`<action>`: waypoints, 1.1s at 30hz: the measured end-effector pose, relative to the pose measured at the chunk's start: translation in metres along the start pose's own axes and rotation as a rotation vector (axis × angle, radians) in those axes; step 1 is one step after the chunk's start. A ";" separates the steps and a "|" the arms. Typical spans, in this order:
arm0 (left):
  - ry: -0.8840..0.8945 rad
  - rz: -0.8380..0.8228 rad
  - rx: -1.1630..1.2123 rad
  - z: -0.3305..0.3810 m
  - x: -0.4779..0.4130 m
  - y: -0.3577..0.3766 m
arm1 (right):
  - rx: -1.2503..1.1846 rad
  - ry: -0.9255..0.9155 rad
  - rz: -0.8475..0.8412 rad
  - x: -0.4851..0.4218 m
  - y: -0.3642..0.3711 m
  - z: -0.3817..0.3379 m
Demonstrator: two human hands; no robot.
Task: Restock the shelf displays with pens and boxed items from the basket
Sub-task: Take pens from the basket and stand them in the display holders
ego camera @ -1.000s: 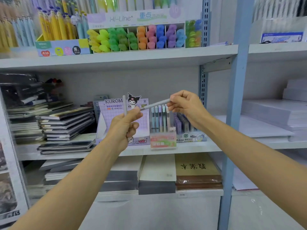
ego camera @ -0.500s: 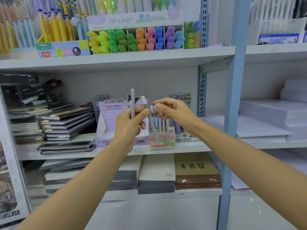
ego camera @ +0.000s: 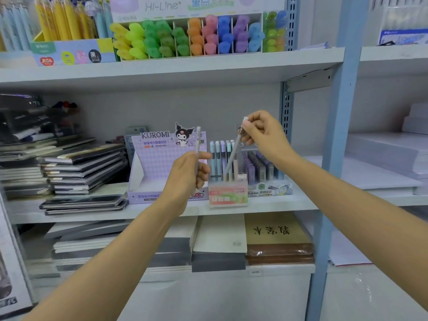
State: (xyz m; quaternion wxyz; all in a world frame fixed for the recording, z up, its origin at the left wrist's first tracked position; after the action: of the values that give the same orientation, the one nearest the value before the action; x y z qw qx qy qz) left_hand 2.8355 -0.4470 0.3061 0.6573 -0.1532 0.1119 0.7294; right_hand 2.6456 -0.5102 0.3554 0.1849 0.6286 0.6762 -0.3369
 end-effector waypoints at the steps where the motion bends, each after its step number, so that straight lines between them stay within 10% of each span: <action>1: 0.027 -0.026 -0.029 -0.003 0.001 0.000 | 0.036 -0.003 -0.009 0.002 0.002 0.006; 24: 0.021 -0.131 -0.039 -0.022 0.002 -0.009 | 0.558 -0.067 -0.052 -0.001 0.026 0.046; 33: 0.028 -0.141 -0.051 -0.013 0.008 -0.006 | -0.113 0.001 -0.325 0.011 0.017 0.011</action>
State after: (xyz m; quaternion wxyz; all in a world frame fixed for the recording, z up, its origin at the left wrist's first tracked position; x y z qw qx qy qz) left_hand 2.8419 -0.4437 0.2915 0.7013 -0.1877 0.0916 0.6816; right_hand 2.6590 -0.5104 0.3361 0.1629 0.4997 0.7869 -0.3234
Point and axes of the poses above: each hand's wrist, its own x-axis away from the middle knuckle, its own y-axis out of the palm, z = x × y, the point moved 1 cm from there along -x, towards the middle knuckle, and after that the axes turned 3 degrees about -z, right-handed, at the moved point
